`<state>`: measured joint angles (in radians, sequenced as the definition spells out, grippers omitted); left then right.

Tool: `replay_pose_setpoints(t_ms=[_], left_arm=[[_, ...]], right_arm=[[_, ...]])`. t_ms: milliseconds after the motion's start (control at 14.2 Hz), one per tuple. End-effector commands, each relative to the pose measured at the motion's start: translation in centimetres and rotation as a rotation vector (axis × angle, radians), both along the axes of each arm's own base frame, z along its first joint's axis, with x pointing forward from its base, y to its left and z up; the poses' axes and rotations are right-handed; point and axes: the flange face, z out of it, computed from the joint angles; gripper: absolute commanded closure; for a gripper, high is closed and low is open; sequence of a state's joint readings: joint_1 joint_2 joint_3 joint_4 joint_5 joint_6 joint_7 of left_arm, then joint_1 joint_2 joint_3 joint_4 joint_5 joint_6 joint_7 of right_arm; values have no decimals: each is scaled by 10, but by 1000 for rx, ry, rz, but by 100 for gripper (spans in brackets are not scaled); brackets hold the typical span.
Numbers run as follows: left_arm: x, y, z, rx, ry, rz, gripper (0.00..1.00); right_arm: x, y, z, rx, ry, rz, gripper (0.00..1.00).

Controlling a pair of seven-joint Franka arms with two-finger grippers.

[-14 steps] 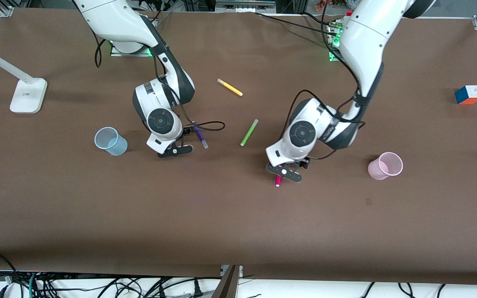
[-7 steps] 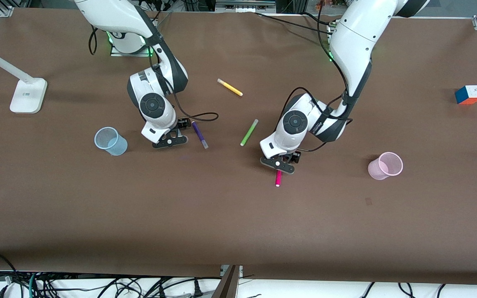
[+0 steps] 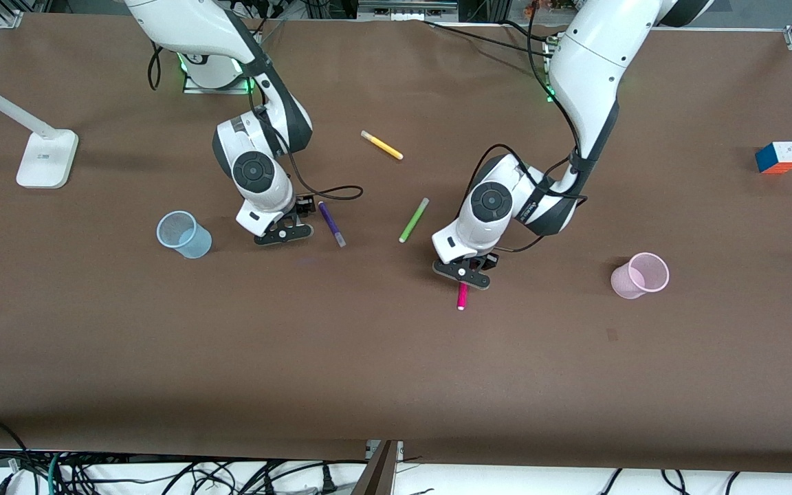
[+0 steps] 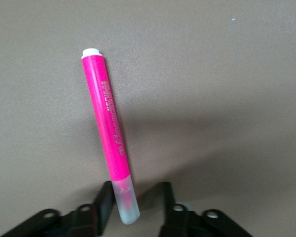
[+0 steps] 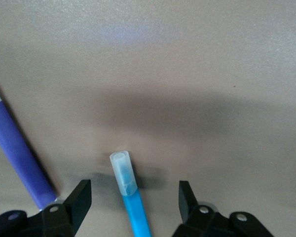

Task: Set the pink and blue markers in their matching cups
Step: 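Lift the pink marker toward the pink cup while the right gripper lifts blue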

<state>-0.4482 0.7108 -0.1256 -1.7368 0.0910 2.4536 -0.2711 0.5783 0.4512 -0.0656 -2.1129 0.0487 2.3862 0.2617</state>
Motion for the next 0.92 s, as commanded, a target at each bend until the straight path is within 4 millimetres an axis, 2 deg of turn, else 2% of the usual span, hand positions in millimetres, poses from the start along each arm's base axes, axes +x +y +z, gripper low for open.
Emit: replay_pose_setpoints(t_ms=[0, 141, 282, 424, 494, 565, 706, 776, 847], left_arm=[[-3, 2, 10, 34, 14, 0, 100], [6, 12, 32, 60, 32, 8, 100], [13, 17, 58, 114, 84, 10, 100], [28, 27, 87, 200, 119, -94, 100], [38, 39, 100, 254, 131, -147, 100], [44, 50, 111, 295, 155, -203, 100], [51, 75, 122, 345, 231, -318, 100], [58, 94, 128, 375, 269, -369, 100], [64, 116, 134, 397, 318, -421, 100]], right_arm=[[-6, 0, -3, 15, -9, -10, 24], [-6, 0, -3, 16, -10, -10, 43], [-7, 1, -5, 15, -7, -7, 46], [-7, 2, -5, 16, -8, -5, 66], [-7, 2, -4, 18, -11, -5, 72], [-7, 2, -6, 18, -12, -6, 72], [-7, 2, -11, 21, -20, -6, 72], [-6, 3, -11, 24, -25, -4, 74], [-6, 3, -11, 23, -24, -4, 86]])
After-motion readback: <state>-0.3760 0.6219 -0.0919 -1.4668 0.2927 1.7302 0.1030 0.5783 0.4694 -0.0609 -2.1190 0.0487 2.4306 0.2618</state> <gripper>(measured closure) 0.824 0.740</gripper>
